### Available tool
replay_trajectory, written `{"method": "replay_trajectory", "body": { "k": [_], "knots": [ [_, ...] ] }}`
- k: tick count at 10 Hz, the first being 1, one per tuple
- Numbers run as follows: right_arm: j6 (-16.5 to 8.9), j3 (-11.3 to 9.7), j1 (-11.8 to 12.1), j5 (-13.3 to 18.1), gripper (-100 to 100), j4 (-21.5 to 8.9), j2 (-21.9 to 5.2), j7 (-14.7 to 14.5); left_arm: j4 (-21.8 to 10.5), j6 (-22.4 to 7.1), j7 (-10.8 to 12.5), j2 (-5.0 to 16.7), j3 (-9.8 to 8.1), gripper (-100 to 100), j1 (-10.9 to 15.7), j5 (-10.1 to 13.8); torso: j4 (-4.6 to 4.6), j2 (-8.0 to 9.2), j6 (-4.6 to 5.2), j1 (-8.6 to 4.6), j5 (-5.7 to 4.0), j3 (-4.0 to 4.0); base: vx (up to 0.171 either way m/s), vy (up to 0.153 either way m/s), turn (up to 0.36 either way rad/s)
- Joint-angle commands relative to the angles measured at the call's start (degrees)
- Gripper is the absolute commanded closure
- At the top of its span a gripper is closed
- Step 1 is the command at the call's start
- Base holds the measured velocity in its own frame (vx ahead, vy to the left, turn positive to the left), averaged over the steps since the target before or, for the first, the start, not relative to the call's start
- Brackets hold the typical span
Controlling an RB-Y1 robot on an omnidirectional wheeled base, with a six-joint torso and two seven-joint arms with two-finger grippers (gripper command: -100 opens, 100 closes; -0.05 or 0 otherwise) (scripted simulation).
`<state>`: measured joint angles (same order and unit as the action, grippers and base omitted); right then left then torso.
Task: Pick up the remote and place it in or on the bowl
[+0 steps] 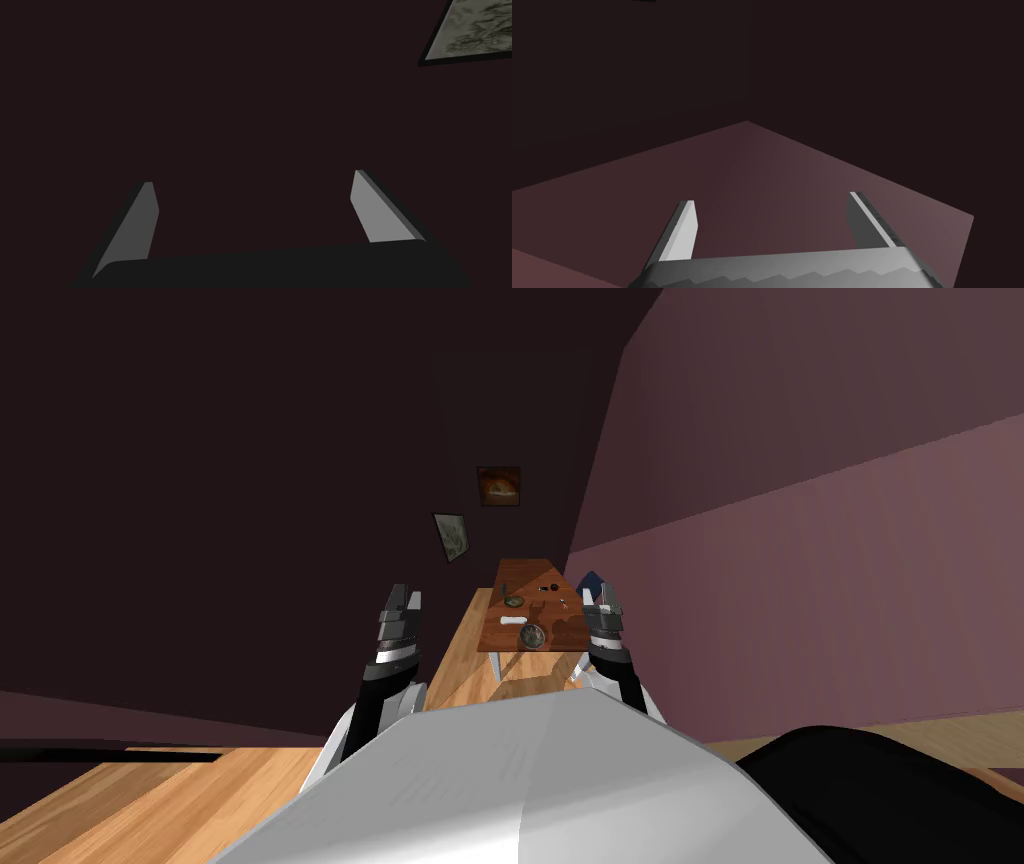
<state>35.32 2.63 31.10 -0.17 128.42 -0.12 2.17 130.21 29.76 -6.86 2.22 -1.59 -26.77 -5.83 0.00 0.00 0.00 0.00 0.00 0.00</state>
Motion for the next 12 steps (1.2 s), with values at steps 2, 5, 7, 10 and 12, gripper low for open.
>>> {"method": "replay_trajectory", "body": {
  "k": [2, 5, 7, 10, 12],
  "knots": [
    [0.1, 0.7, -0.6, 1.0, -100, -1.1, -2.8, 0.5, 0.0, 0.0, 0.0, 0.0, 0.0, 0, 0.0, 0.0, 0.0, 0.02, -0.02, 0.0, 0.0, 0.01, -0.012, 0.004, 0.104],
    [0.5, 2.1, -1.9, 3.5, -100, -3.9, -6.9, 1.6, 0.0, 0.0, 0.0, 0.0, 0.01, 0, 0.0, 0.0, 0.02, 0.11, -0.04, 0.02, 0.01, 0.06, -0.033, 0.01, 0.237],
    [0.9, 3.3, -3.0, 6.1, -100, -6.6, -9.7, 2.6, 0.0, 0.0, 0.0, 0.0, 0.0, 0, 0.0, 0.0, 0.03, 0.13, -0.02, 0.03, 0.01, 0.08, -0.043, 0.02, 0.264],
    [1.8, 5.4, -5.0, 11.0, -100, -11.7, -14.2, 4.1, 0.0, 0.0, 0.0, 0.0, 0.01, 0, 0.0, 0.0, 0.04, 0.19, -0.02, 0.08, 0.02, 0.11, -0.053, 0.033, 0.356],
    [2.1, 6.1, -5.7, 13.0, -100, -13.6, -15.7, 4.6, 0.0, 0.0, 0.0, 0.0, 0.01, 0, 0.0, 0.0, 0.04, 0.15, -0.04, 0.09, 0.02, 0.09, -0.034, 0.029, 0.286]
  ]
}}
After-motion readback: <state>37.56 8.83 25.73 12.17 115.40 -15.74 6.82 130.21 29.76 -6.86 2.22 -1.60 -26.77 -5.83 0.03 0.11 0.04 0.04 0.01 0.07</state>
